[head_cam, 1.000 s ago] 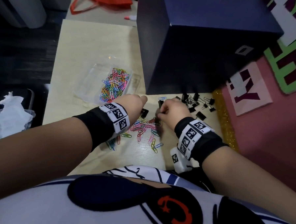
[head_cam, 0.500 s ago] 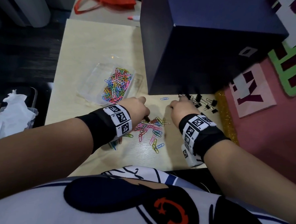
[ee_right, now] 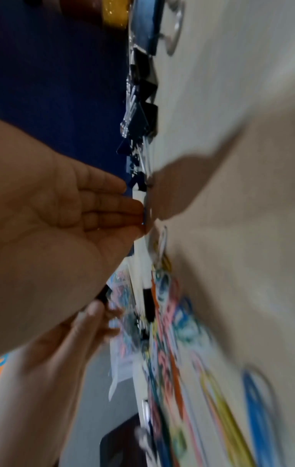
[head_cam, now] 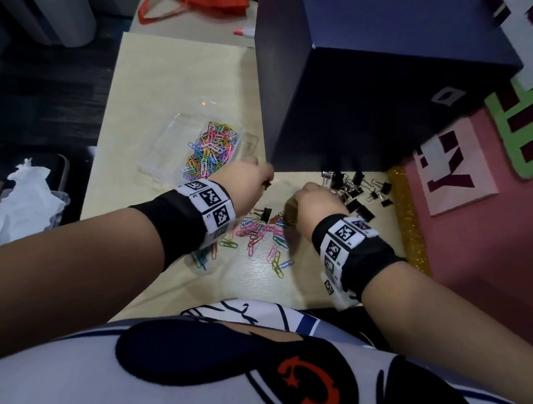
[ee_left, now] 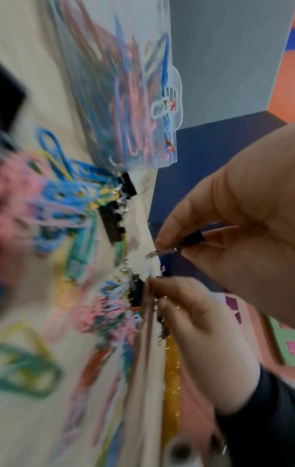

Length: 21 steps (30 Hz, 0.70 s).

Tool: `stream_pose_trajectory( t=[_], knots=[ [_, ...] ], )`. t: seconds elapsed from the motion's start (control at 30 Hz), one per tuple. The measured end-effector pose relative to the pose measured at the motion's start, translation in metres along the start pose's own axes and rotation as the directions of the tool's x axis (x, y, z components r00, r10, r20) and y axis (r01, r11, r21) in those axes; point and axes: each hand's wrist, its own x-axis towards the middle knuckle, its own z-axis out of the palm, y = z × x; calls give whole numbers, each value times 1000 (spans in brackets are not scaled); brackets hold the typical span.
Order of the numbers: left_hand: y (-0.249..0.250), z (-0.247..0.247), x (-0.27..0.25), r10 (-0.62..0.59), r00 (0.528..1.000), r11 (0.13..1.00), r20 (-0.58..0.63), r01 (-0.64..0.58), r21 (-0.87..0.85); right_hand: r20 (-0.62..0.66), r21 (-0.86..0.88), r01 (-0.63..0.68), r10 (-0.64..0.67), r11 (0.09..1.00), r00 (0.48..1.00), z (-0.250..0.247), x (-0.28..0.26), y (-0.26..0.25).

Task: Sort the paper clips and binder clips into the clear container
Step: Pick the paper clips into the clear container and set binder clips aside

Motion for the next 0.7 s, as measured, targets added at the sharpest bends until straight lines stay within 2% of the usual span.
stream_pose_trajectory(
  t=[0.07, 0.13, 0.23, 0.33, 0.37, 0.43, 0.57, 0.63, 0.7],
  knots=[
    [6, -5, 4, -9, 999, 992, -46, 3, -123, -2, -10, 49, -49, 999, 999, 7, -11, -4],
    [8, -6, 6, -14, 999, 986, -34, 9, -167, 12, 30, 115, -115, 993, 993, 11, -17, -6],
    [10, -4, 4, -4, 997, 1000, 81, 4, -8, 6, 163, 66, -68, 984, 998, 12, -17, -1],
    [17, 5, 1, -3, 954, 974, 299, -65, 216, 4, 254, -56, 57, 965, 998, 12, -18, 3],
    [17, 10, 1, -8, 943, 968, 333, -76, 238, 23, 258, -75, 71, 963, 997, 13, -20, 3],
    [16, 15, 1, -6, 945, 980, 326, -60, 192, 55, 258, -61, 49, 964, 997, 16, -24, 1],
    [11, 14, 0, 13, 951, 989, 308, -57, 135, 94, 251, 55, -81, 966, 992, 20, -26, -7],
    [9, 10, -7, -5, 945, 986, 326, -49, 159, 123, 266, 0, -34, 964, 992, 18, -26, -8],
    [6, 11, -17, -24, 933, 970, 358, -64, 233, 211, 236, -89, 39, 968, 977, 17, -28, -8]
  ],
)
